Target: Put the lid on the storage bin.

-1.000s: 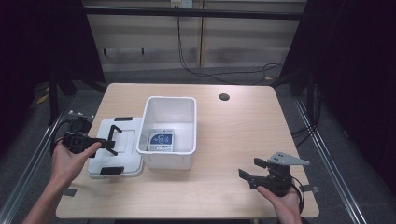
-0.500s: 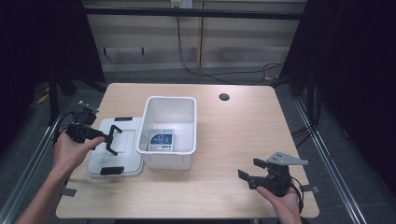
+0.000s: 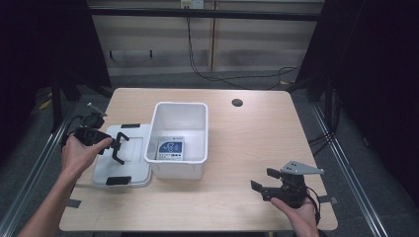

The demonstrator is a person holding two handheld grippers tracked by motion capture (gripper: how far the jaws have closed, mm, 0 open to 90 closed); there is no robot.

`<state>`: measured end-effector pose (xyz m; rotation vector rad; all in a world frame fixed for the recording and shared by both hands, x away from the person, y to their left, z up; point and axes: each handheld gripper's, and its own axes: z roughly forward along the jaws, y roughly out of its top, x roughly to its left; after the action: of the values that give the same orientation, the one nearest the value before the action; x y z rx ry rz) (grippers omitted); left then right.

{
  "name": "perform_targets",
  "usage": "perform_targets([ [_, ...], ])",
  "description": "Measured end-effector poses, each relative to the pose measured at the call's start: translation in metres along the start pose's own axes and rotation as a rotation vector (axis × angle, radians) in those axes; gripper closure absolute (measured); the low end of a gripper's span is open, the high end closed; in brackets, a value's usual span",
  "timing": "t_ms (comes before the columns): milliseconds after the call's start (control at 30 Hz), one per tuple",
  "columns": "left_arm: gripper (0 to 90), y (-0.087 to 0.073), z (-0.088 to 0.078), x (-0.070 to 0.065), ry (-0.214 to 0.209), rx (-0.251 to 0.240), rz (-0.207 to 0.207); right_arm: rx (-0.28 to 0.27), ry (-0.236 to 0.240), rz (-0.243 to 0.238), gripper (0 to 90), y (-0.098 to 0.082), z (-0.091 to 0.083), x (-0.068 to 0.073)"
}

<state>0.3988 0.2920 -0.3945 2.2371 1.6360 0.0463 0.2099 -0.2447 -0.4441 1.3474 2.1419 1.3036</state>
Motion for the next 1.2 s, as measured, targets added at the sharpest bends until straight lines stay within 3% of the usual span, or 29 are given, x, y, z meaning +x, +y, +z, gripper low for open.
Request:
perform_targets([
  [67, 54.8, 0.003, 0.003, -0.001, 0.003, 0.017, -0.012, 0.0, 0.0, 0.0, 20.8, 0.0, 0.0, 0.0],
  [200, 57.6, 0.01, 0.009, -0.001, 0.049, 0.047, -0.037, 0.005, 0.003, -0.005, 20.8, 0.0, 0.001, 0.0],
  [367, 61.5, 0.015, 0.014, -0.003, 0.064, 0.09, -0.047, 0.006, 0.005, -0.006, 20.8, 0.0, 0.001, 0.0],
  [533, 66.6, 0.019, 0.021, -0.006, 0.1, 0.1, -0.072, 0.007, 0.008, -0.005, 20.8, 0.0, 0.001, 0.0],
  [600, 68.2, 0.021, 0.022, -0.005, 0.102, 0.12, -0.076, 0.008, 0.008, -0.004, 20.8, 0.0, 0.001, 0.0],
  [733, 72.5, 0.023, 0.028, -0.004, 0.1, 0.103, -0.09, 0.008, 0.01, -0.007, 20.7, 0.0, 0.001, 0.0],
  [1000, 76.7, 0.027, 0.034, -0.006, 0.104, 0.133, -0.083, 0.007, 0.008, 0.002, 20.3, 0.0, 0.001, -0.001],
  [1067, 78.2, 0.027, 0.038, -0.01, 0.121, 0.124, -0.103, 0.01, 0.007, 0.001, 20.3, 0.0, 0.001, 0.0],
  [1200, 79.4, 0.031, 0.042, -0.011, 0.113, 0.141, -0.127, 0.012, 0.007, 0.0, 20.3, 0.0, 0.001, 0.0],
])
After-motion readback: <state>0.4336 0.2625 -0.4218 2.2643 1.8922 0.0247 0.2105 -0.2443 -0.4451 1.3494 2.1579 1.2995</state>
